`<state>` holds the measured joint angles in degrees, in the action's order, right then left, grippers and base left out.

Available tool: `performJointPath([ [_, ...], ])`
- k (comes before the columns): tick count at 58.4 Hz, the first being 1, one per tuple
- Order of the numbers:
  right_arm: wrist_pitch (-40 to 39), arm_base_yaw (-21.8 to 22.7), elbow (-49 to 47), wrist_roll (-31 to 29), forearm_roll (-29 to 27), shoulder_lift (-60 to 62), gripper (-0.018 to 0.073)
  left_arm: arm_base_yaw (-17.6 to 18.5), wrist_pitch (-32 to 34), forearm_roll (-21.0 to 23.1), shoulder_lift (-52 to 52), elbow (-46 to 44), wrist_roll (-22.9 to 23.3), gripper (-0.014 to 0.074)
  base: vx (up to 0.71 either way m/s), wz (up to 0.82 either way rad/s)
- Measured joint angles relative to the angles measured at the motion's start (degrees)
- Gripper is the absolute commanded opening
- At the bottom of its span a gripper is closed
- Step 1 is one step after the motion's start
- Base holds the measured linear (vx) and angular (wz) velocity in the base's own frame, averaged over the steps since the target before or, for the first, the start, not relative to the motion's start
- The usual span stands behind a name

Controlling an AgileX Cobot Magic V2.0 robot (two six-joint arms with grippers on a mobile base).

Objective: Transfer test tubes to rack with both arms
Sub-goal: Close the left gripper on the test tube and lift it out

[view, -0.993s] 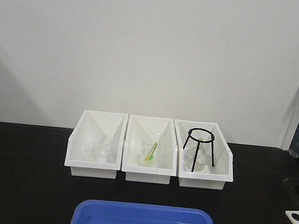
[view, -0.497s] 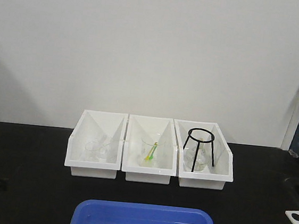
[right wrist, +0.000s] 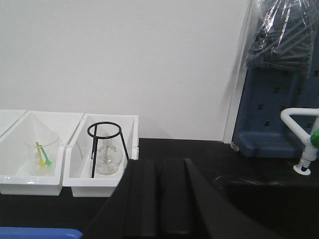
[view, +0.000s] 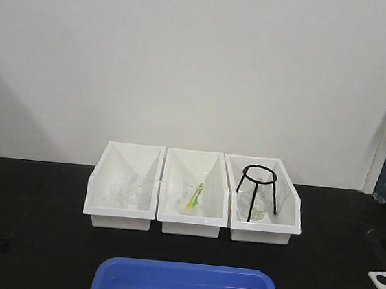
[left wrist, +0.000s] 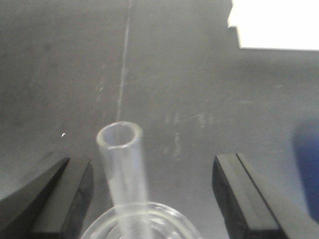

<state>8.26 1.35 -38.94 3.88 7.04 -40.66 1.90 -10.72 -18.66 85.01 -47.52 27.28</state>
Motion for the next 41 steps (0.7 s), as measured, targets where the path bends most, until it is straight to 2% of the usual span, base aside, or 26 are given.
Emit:
performJointPath([
  [9, 0.0, 0.0, 0.0, 0.0, 0.0, 0.0, -0.0004, -1.3, 1.2, 0.0, 0.0, 0.0, 0.0, 0.0594, 0.0, 0.0],
  [32, 0.1, 0.0, 0.0, 0.0, 0.0, 0.0, -0.0004, -1.5, 3.3, 0.0, 2.9, 0.0, 0.0, 0.0591, 0.0, 0.0],
  [41, 0.1, 0.0, 0.0, 0.0, 0.0, 0.0, -0.0004, -1.5, 3.7, 0.0, 3.9, 0.0, 0.0, 0.0537, 0.0, 0.0],
])
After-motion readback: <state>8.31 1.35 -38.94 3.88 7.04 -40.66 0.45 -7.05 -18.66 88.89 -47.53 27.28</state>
